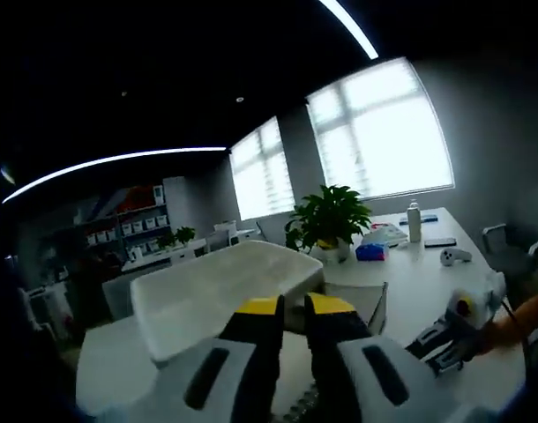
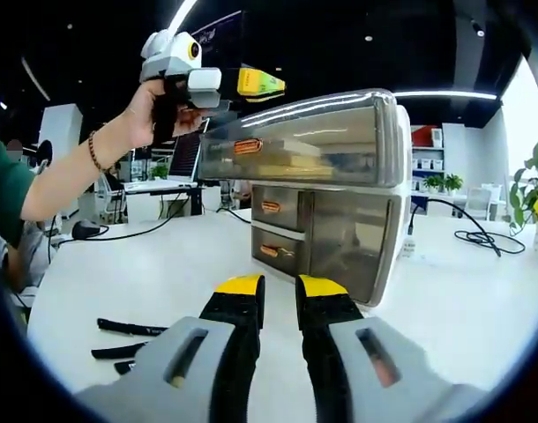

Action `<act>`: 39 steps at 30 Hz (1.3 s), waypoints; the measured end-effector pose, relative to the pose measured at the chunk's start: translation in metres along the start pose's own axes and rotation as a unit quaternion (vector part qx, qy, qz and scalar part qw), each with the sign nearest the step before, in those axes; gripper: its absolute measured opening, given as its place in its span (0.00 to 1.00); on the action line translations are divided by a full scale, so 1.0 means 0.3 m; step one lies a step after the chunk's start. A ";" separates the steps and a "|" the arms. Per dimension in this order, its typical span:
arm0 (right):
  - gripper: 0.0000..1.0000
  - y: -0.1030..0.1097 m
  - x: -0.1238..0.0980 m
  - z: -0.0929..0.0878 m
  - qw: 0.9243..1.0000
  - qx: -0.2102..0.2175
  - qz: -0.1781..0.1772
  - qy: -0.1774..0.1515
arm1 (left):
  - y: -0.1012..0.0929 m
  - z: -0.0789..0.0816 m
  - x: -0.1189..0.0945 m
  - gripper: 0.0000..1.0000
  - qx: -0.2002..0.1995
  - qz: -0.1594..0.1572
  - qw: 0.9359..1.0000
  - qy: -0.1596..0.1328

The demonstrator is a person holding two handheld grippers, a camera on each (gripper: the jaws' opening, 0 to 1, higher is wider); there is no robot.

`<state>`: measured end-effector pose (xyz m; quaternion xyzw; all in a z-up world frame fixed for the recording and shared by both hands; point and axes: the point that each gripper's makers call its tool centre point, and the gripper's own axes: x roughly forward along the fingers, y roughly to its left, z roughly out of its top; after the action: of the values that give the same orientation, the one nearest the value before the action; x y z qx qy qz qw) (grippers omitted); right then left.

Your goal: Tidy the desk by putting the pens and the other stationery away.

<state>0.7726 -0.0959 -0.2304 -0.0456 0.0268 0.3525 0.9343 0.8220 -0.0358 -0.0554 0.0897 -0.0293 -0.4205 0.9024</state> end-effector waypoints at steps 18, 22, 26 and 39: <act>0.18 -0.048 -0.014 -0.004 1.000 0.001 -0.028 -0.001 | -0.084 -0.121 -0.226 0.08 -0.006 0.004 0.999 -0.036; 0.19 -0.063 -0.008 -0.032 0.999 0.017 -0.033 0.004 | -0.101 -0.162 -0.256 0.07 -0.032 -0.001 0.997 -0.066; 0.18 -0.072 -0.016 -0.019 0.999 0.018 -0.038 -0.003 | -0.102 -0.235 -0.257 0.08 -0.033 0.003 0.998 -0.056; 0.18 -0.068 -0.022 -0.011 0.999 0.018 -0.046 -0.012 | -0.104 -0.439 -0.293 0.09 -0.066 0.010 0.997 -0.030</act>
<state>0.7811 -0.1157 -0.2319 -0.0257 0.0193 0.3096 0.9503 0.7587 0.0299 -0.1886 0.0166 -0.0297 -0.4151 0.9091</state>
